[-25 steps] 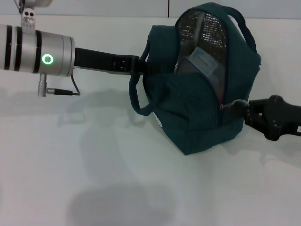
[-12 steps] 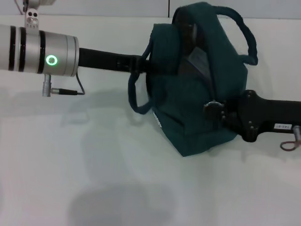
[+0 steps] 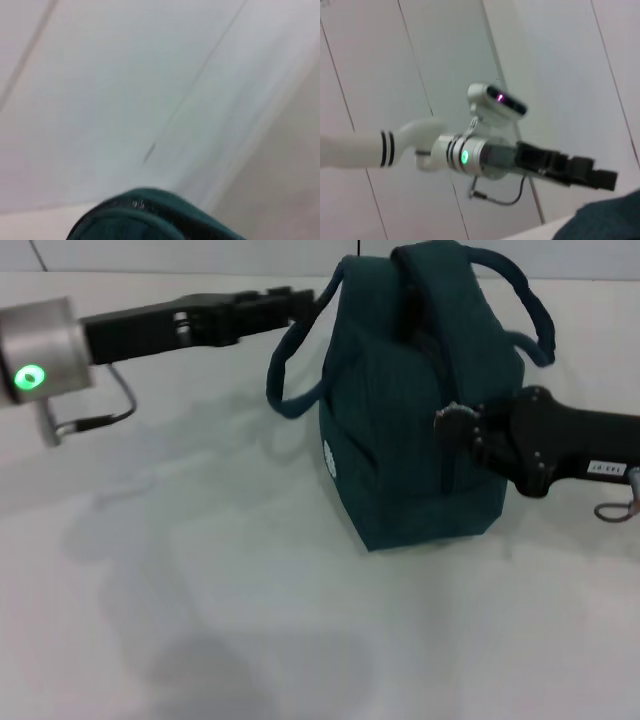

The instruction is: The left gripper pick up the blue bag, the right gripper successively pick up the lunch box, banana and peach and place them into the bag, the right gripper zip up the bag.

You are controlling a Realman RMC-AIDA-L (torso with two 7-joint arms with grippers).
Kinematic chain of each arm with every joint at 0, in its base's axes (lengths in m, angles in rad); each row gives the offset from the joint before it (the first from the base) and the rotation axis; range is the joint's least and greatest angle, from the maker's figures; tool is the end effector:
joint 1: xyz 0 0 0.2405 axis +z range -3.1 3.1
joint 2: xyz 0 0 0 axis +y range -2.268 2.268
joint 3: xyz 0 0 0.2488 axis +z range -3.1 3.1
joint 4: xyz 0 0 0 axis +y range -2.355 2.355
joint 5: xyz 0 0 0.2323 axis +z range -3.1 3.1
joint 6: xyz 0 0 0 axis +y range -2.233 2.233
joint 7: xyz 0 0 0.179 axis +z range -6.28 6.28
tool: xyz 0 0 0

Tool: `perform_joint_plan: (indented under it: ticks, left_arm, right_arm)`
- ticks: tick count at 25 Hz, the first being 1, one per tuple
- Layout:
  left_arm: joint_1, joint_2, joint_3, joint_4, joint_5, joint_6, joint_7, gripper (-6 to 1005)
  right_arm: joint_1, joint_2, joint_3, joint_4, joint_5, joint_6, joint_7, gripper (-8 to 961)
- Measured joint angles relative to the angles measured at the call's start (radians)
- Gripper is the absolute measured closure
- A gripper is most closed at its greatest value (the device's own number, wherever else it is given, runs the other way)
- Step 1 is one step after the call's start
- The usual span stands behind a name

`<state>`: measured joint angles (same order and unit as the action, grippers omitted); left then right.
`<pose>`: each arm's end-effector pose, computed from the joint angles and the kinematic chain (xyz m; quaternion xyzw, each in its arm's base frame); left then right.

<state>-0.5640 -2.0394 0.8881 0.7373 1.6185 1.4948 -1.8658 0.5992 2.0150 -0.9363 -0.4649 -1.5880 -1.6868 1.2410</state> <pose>-0.1886 0.3984 0.0094 -0.8604 -0.3462 -0.3640 0.0856 0.1949 0.3505 -0.0283 -0.9175 0.1290 0.3727 0.0507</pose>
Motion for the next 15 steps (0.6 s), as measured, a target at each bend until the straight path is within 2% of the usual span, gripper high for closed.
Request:
perform_joint_plan:
  ticks: [4, 7, 13, 15]
  left_arm:
    - [0.091, -0.003, -0.032, -0.013, -0.064, 0.078, 0.103, 559]
    - [0.140, -0.015, -0.035, -0.092, -0.107, 0.172, 0.219, 408]
    - [0.161, -0.049, -0.030, -0.312, -0.123, 0.211, 0.517, 174]
    - [0.144, -0.050, -0.028, -0.375, -0.122, 0.197, 0.575, 176]
  right_arm:
    - [0.013, 0.000, 0.000, -0.003, 0.048, -0.007, 0.000, 936]
    - [0.021, -0.001, 0.000, -0.003, 0.083, 0.003, -0.003, 936]
    - [0.063, 0.002, -0.002, 0.010, 0.110, 0.074, -0.003, 935]
    - [0.080, 0.006, -0.007, 0.012, 0.110, 0.093, -0.004, 934]
